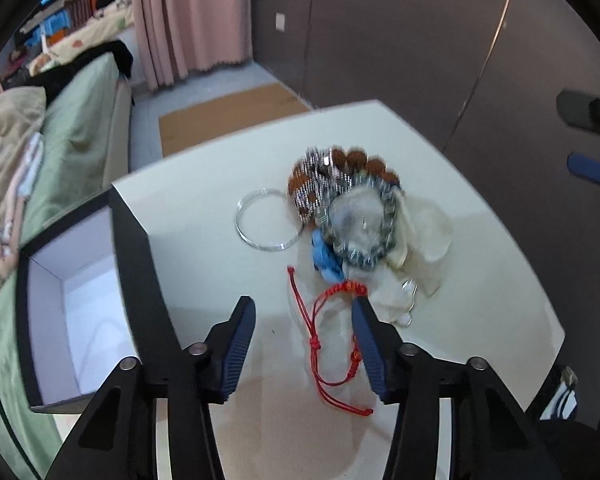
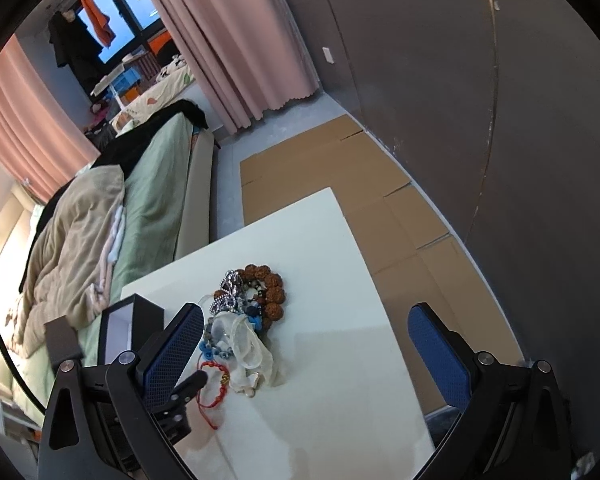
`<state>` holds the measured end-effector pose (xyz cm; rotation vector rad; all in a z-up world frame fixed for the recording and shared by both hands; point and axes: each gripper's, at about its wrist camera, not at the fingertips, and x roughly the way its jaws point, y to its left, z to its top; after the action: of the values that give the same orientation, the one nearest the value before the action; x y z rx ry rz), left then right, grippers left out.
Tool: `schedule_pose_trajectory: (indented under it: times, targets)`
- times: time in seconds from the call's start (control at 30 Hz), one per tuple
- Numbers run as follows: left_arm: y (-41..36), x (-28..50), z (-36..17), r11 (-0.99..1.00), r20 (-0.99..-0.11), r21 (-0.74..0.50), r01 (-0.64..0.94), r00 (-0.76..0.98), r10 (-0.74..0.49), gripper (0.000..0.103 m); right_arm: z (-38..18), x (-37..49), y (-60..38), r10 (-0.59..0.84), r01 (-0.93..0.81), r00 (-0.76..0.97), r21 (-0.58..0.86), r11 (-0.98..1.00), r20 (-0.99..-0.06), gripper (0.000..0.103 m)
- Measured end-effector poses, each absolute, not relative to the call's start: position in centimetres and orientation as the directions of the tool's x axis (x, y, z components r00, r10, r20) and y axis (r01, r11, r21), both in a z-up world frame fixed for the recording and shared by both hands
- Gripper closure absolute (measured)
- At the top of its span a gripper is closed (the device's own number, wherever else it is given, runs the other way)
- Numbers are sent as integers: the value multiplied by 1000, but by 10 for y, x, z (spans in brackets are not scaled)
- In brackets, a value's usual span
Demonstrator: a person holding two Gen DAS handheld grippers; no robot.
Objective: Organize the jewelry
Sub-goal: 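Grasp the red string bracelet with the left gripper while the right grasps the white pouch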
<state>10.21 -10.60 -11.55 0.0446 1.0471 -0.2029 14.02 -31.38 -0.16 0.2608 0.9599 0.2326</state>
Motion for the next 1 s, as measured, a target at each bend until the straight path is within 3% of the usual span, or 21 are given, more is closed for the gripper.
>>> schedule_pose_trajectory:
  times: [0.1, 0.23, 0.27, 0.4, 0.5, 0.9, 1.0]
  targets:
    - [-110, 107, -128, 979, -888, -42, 201, 442, -129, 65, -11, 147, -308, 374, -103, 507, 376, 921, -777, 0]
    - [-105, 108, -127, 979, -891, -64, 196, 430, -144, 96, -25, 157, -297, 425, -120, 453, 419, 900, -784, 0]
    - [-102, 108, -126, 980, -890, -72, 187, 432, -147, 99, -27, 158, -295, 431, -121, 444, 424, 897, -785, 2]
    - [-93, 107, -113, 977, -869, -118, 178, 458, -189, 99, -37, 163, -282, 429, -129, 405, 414, 901, -807, 5]
    - [-90, 104, -98, 970, -839, -156, 186, 494, -230, 100, -46, 165, -272, 424, -135, 373, 404, 905, -825, 13]
    - [-63, 89, -66, 965, -778, -218, 146, 571, -262, 100, -87, 176, -248, 363, -122, 263, 342, 932, -894, 27]
    - [-56, 83, -60, 964, -768, -226, 138, 584, -263, 100, -96, 177, -247, 356, -113, 245, 338, 934, -902, 42]
